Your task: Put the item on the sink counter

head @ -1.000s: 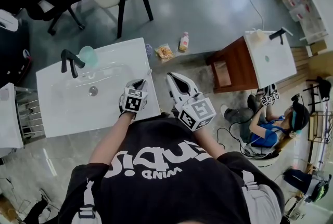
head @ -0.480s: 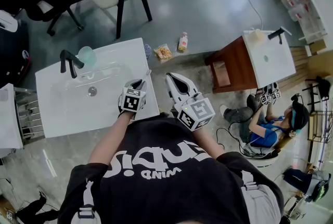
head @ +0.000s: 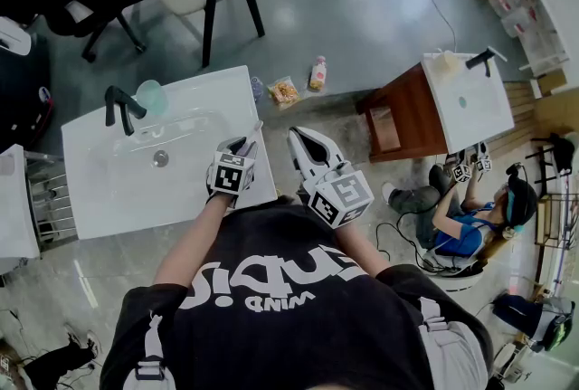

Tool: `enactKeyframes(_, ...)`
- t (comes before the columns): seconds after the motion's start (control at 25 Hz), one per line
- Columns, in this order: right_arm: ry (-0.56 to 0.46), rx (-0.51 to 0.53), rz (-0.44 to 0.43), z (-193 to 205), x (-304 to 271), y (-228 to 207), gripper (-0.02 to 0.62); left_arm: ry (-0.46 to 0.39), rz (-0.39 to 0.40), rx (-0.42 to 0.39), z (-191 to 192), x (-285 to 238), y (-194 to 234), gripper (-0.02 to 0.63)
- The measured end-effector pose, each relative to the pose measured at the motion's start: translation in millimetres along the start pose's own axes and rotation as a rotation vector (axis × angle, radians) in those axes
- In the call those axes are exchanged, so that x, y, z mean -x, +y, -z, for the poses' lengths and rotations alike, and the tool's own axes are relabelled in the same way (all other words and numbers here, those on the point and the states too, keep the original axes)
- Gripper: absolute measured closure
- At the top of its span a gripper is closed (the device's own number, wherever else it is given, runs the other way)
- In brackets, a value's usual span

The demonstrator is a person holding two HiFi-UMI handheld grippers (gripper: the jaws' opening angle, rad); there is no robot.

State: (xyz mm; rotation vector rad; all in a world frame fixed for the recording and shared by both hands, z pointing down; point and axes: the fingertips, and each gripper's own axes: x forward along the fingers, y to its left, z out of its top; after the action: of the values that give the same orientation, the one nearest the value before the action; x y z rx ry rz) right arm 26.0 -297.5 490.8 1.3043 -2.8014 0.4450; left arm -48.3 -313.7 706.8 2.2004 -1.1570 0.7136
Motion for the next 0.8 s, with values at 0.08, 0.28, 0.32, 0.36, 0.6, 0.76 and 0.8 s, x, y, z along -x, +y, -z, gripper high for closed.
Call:
enactKeyframes(0.08, 0.000, 0.000, -0.001, 0, -1, 1, 0.578, -0.013, 0.001, 0.000, -5, 2, 0, 0.499)
enactKeyframes(0.28, -0.001, -0.003, -0.003, 0, -1, 2, 0.578, -0.046, -0.019, 0.005, -13, 9, 6, 0.499)
enactKeyframes(0.32, 0.000, -0.004, -0.003, 0, -1, 2, 0.578, -0.050, -0.024, 0.007, -14, 10, 8, 0.499)
enactKeyframes(0.36, 0.000, -0.005, -0.004, 0, -1, 3, 0.578, -0.051, -0.028, 0.009, -15, 12, 10, 0.500)
enactKeyframes(0.6, 0.006, -0.008, -0.008, 3, -4, 4, 0.578, -0.081, -0.051, 0.012, -21, 23, 18, 0.577)
enactKeyframes(0.76, 0.012, -0.012, -0.007, 5, -5, 5, 0.578, -0.106, -0.033, -0.013, -32, 36, 13, 0.585)
enactKeyframes(0.8, 0.014, -0.013, -0.005, 6, -5, 5, 0.578, -0.117, -0.022, -0.016, -36, 41, 10, 0.586)
